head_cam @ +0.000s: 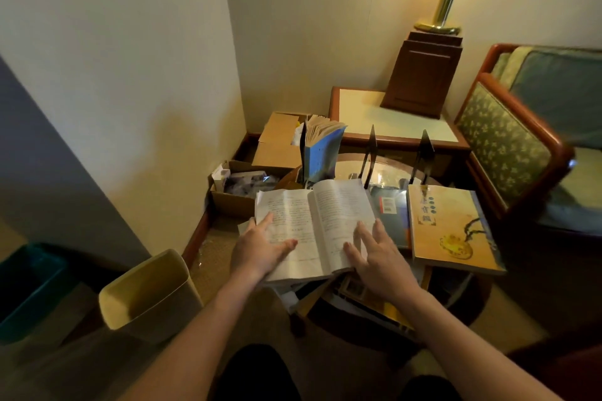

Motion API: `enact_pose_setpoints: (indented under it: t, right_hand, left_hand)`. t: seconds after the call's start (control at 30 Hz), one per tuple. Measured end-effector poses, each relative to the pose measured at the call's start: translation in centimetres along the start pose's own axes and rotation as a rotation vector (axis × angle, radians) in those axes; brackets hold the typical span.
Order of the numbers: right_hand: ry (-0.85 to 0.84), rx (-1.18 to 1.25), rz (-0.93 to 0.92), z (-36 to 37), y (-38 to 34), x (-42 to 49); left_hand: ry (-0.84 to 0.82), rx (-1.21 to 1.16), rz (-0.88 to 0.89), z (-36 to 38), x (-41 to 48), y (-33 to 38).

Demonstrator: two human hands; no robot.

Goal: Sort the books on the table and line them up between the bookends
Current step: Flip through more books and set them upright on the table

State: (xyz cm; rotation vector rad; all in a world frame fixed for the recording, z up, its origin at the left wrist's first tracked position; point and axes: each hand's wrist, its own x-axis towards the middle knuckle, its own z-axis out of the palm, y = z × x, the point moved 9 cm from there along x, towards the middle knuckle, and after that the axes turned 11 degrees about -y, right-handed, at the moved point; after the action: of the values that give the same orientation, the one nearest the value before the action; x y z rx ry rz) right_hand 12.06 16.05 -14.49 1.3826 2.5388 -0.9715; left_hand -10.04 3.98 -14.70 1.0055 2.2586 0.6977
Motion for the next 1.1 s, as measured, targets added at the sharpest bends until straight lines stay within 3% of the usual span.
enact_pose_setpoints:
  t: [0.23, 0.7, 0.97, 1.1]
  right_hand:
    - [0.008, 0.189, 0.113, -0.9, 0.5, -0.9]
    - [0.097, 0.761, -0.162, -5.6, -3.0, -2.2]
    - [0.075, 0.817, -0.276, -6.4, -4.8, -2.8]
    - [0.063, 0.887, -0.286, -6.3, -4.5, -2.8]
  left_hand:
    - [-0.062, -0.054, 0.024, -1.4, -0.3, -0.8]
    - [-0.027, -0.297, 0.235, -4.9, -1.5, 4.2]
    - [-0.170, -0.429, 0.267, -2.0, -2.8, 10.2]
    - [-0.361, -0.596, 0.201, 2.7, -3.8, 11.7]
